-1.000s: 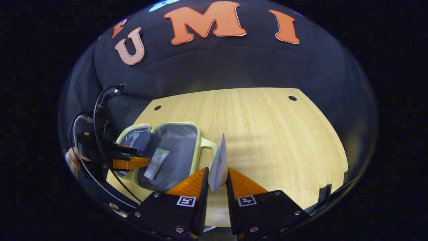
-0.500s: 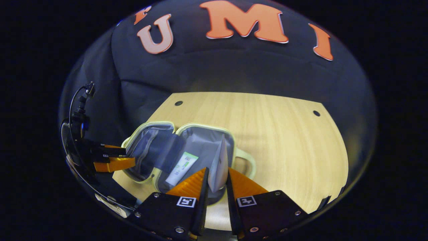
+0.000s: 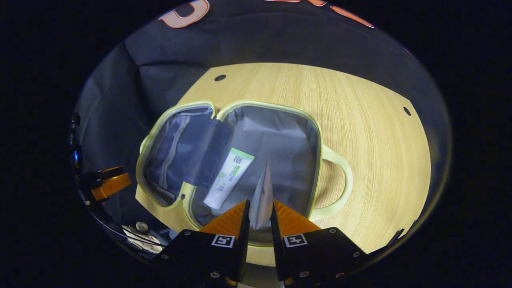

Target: First open the suitcase, pack the skin care products into it, and then close the suitcase.

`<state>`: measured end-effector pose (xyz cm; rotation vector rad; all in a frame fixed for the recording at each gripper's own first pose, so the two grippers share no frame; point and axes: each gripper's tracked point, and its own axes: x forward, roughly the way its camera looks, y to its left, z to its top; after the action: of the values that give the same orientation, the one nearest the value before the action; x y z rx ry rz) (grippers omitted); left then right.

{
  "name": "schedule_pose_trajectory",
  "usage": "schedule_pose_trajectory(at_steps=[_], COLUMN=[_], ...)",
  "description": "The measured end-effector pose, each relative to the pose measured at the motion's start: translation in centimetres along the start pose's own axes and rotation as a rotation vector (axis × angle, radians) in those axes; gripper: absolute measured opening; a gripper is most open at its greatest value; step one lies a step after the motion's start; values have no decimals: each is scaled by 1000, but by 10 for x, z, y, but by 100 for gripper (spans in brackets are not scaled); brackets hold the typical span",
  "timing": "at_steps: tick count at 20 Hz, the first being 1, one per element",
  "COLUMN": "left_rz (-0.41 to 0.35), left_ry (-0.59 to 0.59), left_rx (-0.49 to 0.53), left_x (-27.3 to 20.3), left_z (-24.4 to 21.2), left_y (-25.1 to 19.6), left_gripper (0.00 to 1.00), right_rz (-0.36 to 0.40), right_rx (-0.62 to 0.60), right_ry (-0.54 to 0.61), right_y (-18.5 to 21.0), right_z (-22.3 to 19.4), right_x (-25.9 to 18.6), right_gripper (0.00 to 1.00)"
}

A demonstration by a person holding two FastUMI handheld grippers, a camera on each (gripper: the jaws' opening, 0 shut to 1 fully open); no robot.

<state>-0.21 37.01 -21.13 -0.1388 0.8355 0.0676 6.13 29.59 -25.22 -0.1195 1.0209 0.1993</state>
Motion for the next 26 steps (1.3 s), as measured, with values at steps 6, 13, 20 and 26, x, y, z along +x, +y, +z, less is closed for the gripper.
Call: schedule_pose_trajectory(at_steps=[6,13,20,26], left_rz=[24,-35,-124,-335], left_ry=[16,6,-51,-117], left_rx=[-61,-127,-320,-621], left_x=[4,16,51,78], left_z=[-9,0,25,48], left_y=[26,35,75,95], left_gripper=[98,99,98,98], right_rz=[23,9,34,8], right_rx=[22,43,66,81], right_ry=[16,-40,-74,-71], right_y=[11,9,18,18], right_z=[-1,9,13,6], right_x=[12,1,-12,-21], right_gripper=[36,95,96,96])
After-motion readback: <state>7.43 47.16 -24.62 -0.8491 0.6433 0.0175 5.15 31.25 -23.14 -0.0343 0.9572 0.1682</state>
